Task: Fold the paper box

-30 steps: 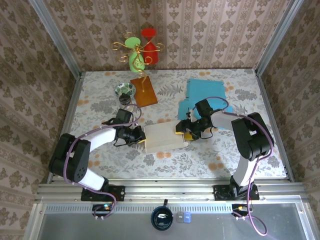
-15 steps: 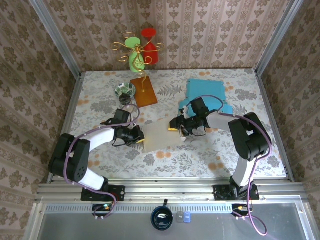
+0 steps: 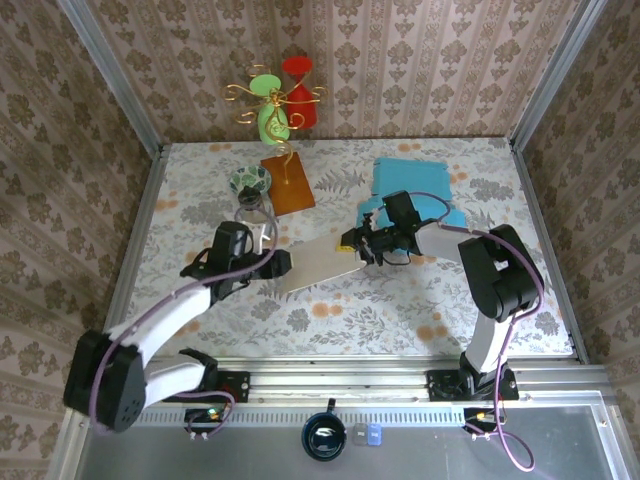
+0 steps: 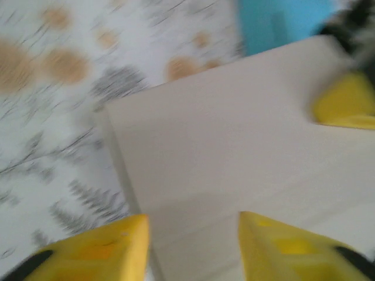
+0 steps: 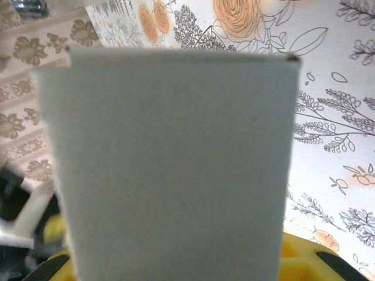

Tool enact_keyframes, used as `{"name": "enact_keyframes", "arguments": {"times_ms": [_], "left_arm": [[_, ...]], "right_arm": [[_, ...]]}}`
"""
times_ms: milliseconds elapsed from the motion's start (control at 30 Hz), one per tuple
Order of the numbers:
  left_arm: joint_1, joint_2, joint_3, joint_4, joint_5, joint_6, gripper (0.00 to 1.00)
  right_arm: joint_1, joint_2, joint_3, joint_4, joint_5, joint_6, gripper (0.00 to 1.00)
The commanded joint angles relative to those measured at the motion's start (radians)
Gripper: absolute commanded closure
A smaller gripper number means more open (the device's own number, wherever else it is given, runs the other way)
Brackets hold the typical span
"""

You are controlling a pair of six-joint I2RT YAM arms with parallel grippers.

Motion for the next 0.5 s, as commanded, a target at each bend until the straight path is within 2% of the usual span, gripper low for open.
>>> {"name": "enact_keyframes", "arguments": {"times_ms": [0,100,200,267,467], "left_arm": [[-0.093,-0.118,-0.03,0.083,-0.024,0.308,0.44],[-0.128,-0.162,-0.017,0.002,-0.036,0.45,0.4],[-0.16,-0.157,0.013,-0.088,-0.022,0.595,0.38],[-0.194,-0.14,0.027,-0.127,-0.052,0.688,0.36],[-0.235,-0.043,0.075,-0.152,-0.141,0.78,0.35]], "right_arm": [[-0.024,-0.06,-0.035,-0.019,-0.01,0.181,0.67],[-0.037,-0.098,-0.051,-0.059,-0.012,0.287,0.68],[-0.045,-0.124,-0.047,-0.191,-0.021,0.348,0.7],[-0.047,-0.142,-0.053,-0.258,-0.023,0.386,0.71],[-0.052,-0.207,-0.129,-0.342,-0.034,0.506,0.71]]}}
